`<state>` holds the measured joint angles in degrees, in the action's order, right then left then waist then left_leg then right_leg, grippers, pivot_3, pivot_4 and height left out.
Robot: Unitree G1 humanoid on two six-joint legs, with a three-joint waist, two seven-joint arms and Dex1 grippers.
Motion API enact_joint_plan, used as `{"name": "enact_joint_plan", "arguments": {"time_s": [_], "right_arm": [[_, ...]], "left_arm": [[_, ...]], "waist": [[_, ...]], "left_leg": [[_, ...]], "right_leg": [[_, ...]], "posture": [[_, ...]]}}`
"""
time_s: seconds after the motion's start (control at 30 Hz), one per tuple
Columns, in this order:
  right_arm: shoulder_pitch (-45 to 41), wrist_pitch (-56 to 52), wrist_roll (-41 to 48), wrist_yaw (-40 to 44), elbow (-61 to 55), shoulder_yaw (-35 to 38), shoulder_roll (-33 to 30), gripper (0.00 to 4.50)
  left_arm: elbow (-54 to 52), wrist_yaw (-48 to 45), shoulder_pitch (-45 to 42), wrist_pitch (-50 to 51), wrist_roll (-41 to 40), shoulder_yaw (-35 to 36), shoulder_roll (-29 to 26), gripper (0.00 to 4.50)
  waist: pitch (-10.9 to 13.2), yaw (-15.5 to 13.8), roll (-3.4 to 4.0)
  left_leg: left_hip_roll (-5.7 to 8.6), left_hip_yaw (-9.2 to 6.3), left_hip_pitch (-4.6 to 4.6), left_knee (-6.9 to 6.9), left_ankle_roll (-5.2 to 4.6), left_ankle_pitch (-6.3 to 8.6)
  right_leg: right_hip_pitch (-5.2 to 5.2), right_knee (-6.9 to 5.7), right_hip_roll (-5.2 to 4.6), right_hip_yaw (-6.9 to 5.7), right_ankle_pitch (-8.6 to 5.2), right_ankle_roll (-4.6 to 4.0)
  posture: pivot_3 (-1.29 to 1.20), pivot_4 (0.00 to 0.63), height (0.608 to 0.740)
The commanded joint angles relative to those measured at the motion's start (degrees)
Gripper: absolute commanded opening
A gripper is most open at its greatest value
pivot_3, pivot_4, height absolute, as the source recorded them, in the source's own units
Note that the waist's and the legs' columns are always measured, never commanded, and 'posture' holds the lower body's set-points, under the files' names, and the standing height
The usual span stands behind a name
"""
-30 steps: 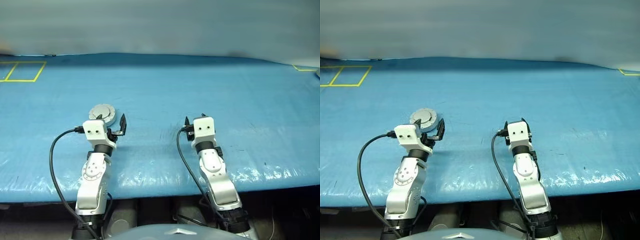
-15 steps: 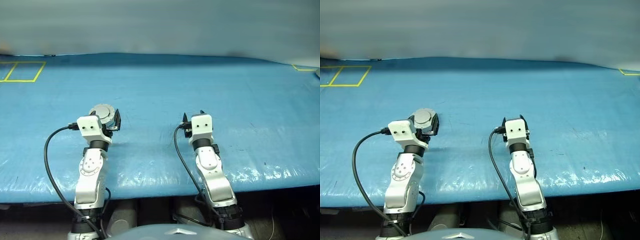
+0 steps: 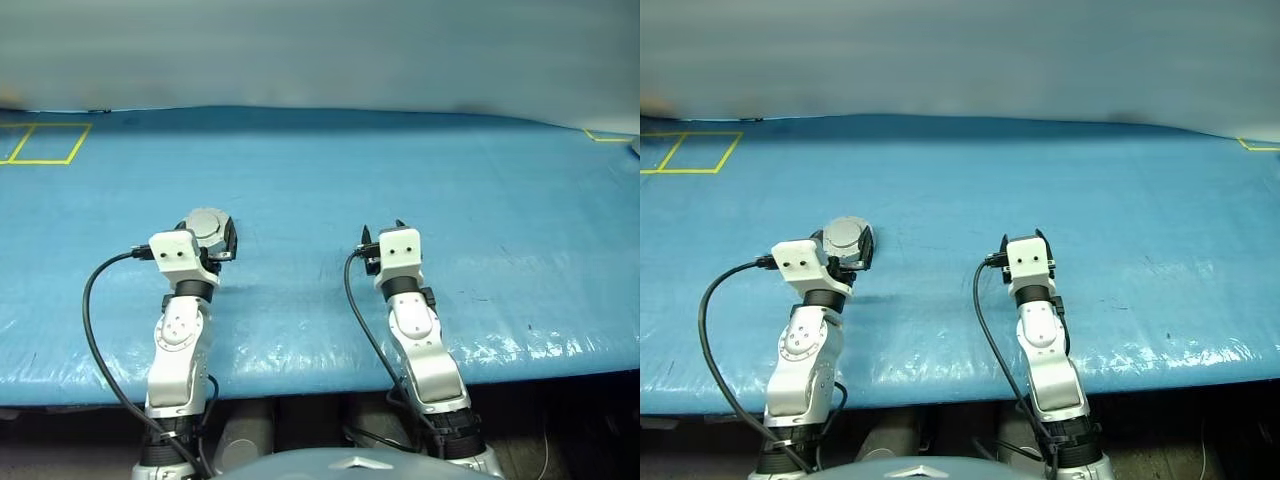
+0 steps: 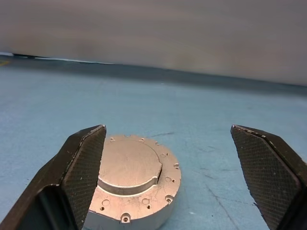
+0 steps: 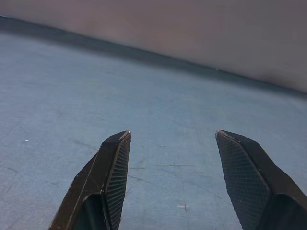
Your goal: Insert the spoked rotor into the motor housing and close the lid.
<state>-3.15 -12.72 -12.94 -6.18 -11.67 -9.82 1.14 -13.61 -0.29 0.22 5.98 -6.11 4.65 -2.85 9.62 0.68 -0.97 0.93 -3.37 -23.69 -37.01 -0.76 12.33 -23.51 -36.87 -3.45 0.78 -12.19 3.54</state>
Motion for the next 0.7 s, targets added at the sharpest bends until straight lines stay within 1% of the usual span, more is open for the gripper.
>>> {"name": "enact_joint_plan", "arguments": {"time_s": [0.03,0.2,0.47,0.57,0.7], "right_arm": [[0.1,1.1,0.0,-0.1,-0.9,0.5,0.0,2.97],[0.9,0.6,-0.5,-1.7,-2.0,1.8,0.4,2.97],[1.4,-0.7,-1.3,-1.8,-3.7,2.9,-0.5,2.97],[2.4,-1.4,-1.8,-1.6,-5.0,3.2,-1.0,2.97],[3.6,-1.8,-2.2,-0.9,-6.4,4.4,-2.9,2.97]], "left_arm": [[-2.9,0.5,-0.3,-1.2,0.7,-0.3,0.4,4.44],[-1.7,-0.8,-0.6,-1.3,1.5,-1.3,-0.5,4.44],[-0.6,-0.5,-0.7,-3.0,3.4,-3.9,0.9,4.44],[-1.2,-1.2,-0.2,-2.5,0.3,-3.2,2.5,4.44],[0.1,-2.9,0.3,-4.6,2.1,-4.2,1.1,4.44]], "waist": [[0.0,0.0,0.0],[0.0,0.0,0.0],[0.0,0.0,0.0],[0.0,0.0,0.01],[0.0,0.0,0.01]], "left_leg": [[0.0,0.0,0.0,-0.01,0.0,0.0],[0.0,0.0,0.0,0.0,0.0,0.0],[0.0,0.01,0.0,-0.01,0.0,0.0],[0.0,0.01,-0.01,-0.01,0.0,0.0],[0.0,0.01,0.0,0.01,0.0,0.0]], "right_leg": [[0.0,0.0,0.0,0.0,0.0,0.0],[0.0,0.0,0.0,0.0,0.0,0.0],[0.01,0.0,-0.01,0.01,0.0,0.0],[0.0,0.0,-0.01,0.01,0.0,0.0],[0.0,0.0,0.0,0.0,-0.01,0.0]], "posture": [[0.0,0.15,0.74],[0.0,0.15,0.74],[0.0,0.15,0.74],[0.0,0.15,0.74],[0.0,0.15,0.74]]}}
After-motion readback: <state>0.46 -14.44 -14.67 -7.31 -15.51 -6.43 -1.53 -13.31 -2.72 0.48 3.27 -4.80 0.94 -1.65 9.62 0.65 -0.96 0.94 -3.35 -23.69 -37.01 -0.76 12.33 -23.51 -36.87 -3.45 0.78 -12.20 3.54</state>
